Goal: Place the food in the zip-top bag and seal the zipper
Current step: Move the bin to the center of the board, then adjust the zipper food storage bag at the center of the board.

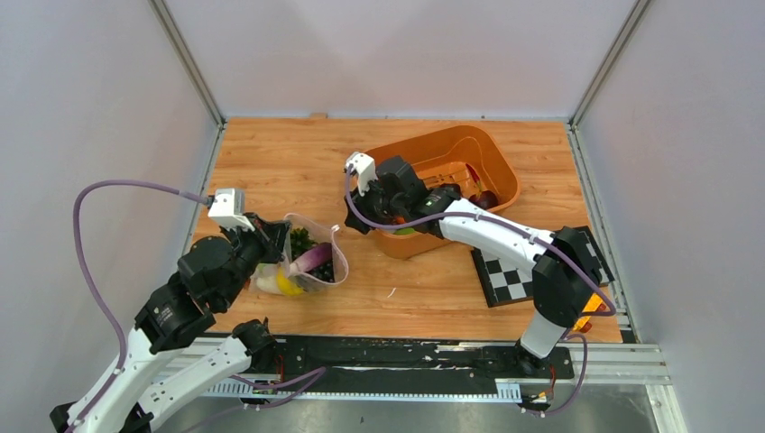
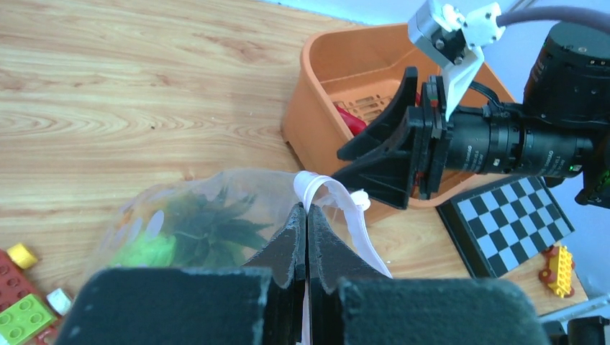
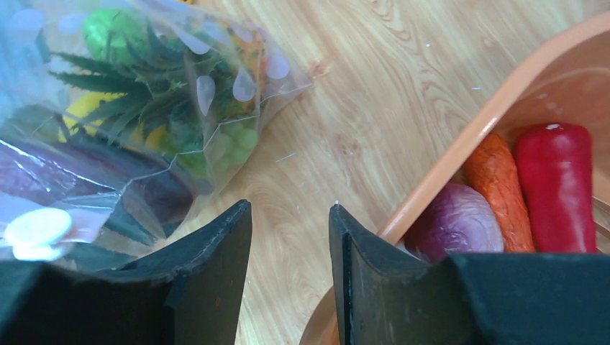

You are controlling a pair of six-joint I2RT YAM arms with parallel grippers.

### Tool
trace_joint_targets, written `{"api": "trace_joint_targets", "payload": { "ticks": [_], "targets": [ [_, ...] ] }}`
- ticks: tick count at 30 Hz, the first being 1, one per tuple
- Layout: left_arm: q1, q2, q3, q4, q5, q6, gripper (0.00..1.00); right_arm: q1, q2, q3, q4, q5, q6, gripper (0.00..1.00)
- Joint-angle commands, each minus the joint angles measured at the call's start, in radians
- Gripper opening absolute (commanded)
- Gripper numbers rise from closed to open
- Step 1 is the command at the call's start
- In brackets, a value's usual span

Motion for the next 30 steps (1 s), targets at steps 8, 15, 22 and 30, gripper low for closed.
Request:
{"api": "trace_joint_targets", "payload": {
  "ticks": [8,15,22,30],
  "targets": [
    [-0.001,0.084,0.066,0.115,0.133,0.032,0.0,-0.087,-0.057,-0.064,-0.006,0.166,0.042,0.46],
    [-0.001,0.151,0.134,0.096,0.267,0.136,0.0,-0.1,-0.252,-0.242,0.221,-0.058,-0.057,0.54],
    [-0.001,0.168,0.226,0.003,0.427,0.279,0.0,-0.105,-0.462,-0.451,0.347,-0.282,-0.296,0.61],
    [-0.001,0.212,0.27,-0.029,0.597,0.35,0.0,-0.104,-0.617,-0.611,0.401,-0.504,-0.505,0.64]
  ]
}}
